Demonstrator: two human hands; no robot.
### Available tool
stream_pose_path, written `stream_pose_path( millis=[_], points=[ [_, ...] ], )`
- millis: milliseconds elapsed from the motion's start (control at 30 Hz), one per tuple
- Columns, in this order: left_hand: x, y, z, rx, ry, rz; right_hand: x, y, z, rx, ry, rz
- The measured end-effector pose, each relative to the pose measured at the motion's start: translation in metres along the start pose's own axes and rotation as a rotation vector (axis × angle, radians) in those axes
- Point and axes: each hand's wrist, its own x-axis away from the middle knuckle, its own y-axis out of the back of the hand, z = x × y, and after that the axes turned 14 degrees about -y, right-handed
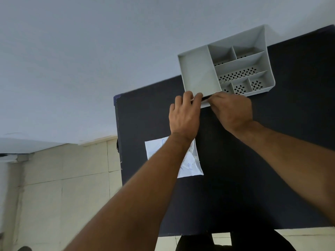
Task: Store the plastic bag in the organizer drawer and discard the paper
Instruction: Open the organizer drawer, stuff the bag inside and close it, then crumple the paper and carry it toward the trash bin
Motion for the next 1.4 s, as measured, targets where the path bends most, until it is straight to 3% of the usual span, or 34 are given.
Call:
stream_pose_path(
  millis=[167,367,667,867,933,1067,1167,1267,1400],
  points=[
    [-0.012,-0.002,0.009,-0.025,0.016,0.296,-0.009,0.000,0.005,0.055,-0.089,-0.130],
    [-0.025,0.005,0.013,-0.055,0.026,0.491,-0.018,0.001,0.004,0.139,-0.100,-0.026],
    [0.036,0.018,-0.003,0.320,0.224,0.304,0.030,0.011,0.040,0.064,-0.068,0.098],
    [0.133,0.027,0.019,0.257,0.396,0.283,0.103,-0.012,0.092,-0.036,0.073,0.334],
    [0.157,0.029,0.027,0.236,0.468,0.321,0.117,-0.015,0.114,-0.031,0.118,0.484],
    [0.196,0.028,0.042,0.235,0.488,0.512,0.128,-0.031,0.145,0.241,0.039,0.792],
    [0.210,0.027,0.045,0.317,0.428,0.612,0.129,-0.048,0.148,0.437,-0.079,0.839],
    [0.216,0.026,0.045,0.410,0.423,0.583,0.129,-0.059,0.141,0.461,-0.177,0.846],
    [0.213,0.022,0.046,0.736,0.662,0.539,0.131,-0.066,0.134,0.343,-0.218,0.848]
  ],
)
